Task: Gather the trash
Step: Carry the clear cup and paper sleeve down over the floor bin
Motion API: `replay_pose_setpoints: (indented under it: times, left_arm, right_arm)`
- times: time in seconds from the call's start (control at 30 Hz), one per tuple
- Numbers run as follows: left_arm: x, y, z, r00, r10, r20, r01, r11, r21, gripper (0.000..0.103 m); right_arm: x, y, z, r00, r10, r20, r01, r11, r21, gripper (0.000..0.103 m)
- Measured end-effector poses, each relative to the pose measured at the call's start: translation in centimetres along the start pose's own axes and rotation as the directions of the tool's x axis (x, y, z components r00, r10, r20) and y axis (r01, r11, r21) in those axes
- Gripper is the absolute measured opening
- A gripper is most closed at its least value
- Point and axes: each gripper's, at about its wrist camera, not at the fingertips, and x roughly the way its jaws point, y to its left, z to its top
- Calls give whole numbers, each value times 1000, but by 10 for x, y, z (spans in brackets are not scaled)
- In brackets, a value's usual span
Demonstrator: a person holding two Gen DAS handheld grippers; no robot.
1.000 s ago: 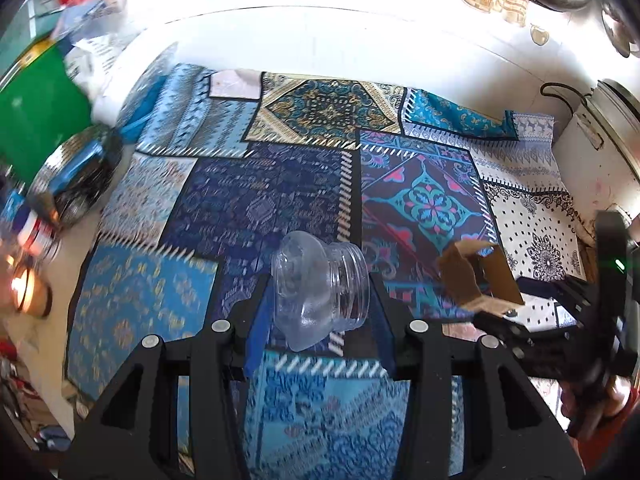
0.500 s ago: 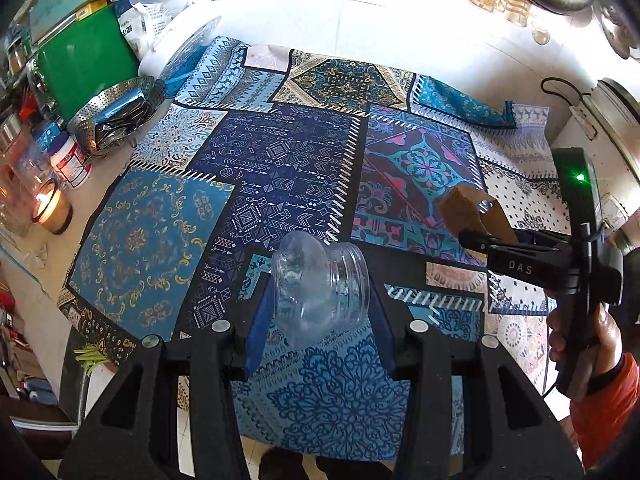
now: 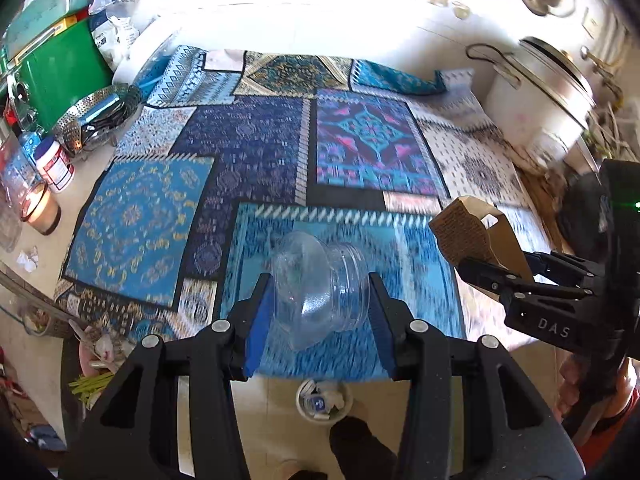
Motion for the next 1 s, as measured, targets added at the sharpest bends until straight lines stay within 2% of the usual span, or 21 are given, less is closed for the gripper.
replay_pose_setpoints:
  times: [0.27,0.57,0.8,1.0]
  left_arm:
    - [-18,19,-81,995,-50,-87,56,996,63,45]
    - [13,22,-160,970,-39,-240,60,995,79,45]
    - [80,20,-218,943,-49,-330,64,997,35,45]
    - [182,19,-283,921,-55,-386,45,998,-33,45]
  right_arm:
    - [-19,42,-87,1000,-9,-10,10,996,92,52]
    - [5,46,-161,992,-9,-127,27,990,140,52]
    - [73,6,-211,970,-15,-243,55,986,159,52]
    - [168,-38,-261,952,-5,-306,61,983,174,53]
